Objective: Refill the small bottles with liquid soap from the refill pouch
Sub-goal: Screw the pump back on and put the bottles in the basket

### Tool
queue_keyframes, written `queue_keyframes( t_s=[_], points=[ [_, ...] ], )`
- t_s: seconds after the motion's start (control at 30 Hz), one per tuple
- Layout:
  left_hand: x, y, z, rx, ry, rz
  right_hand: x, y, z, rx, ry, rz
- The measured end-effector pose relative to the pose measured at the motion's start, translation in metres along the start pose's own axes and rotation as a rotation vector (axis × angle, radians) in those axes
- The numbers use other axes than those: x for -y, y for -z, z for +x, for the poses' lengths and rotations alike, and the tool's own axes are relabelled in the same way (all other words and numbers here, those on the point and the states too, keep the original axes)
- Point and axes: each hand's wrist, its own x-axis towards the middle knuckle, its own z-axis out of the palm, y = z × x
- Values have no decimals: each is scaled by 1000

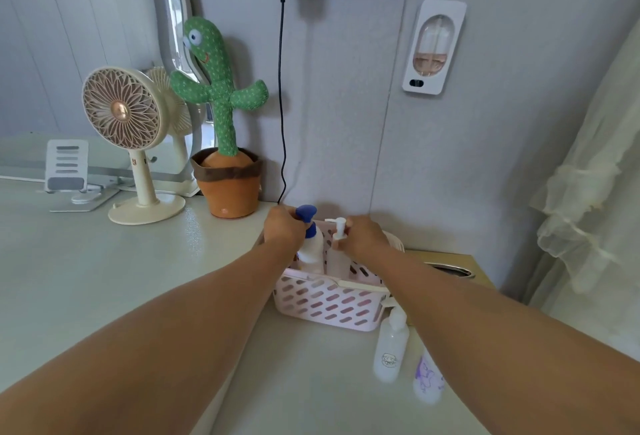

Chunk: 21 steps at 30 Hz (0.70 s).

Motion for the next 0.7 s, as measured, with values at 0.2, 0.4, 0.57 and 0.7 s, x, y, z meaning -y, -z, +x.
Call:
queue_keyframes(
  t_s=[0.2, 0.4, 0.57, 0.7],
  points=[
    [3, 4, 2, -24, 25, -14, 3, 0, 3, 16, -31, -22],
    [5, 7, -2, -10, 4, -23, 6, 6, -3, 40, -24, -64],
    [5, 9, -7, -9, 1, -19, 5, 11, -10, 64, -37, -34],
    [-2, 17, -21, -25, 5, 17, 6, 24, -23, 83, -49, -41]
  ],
)
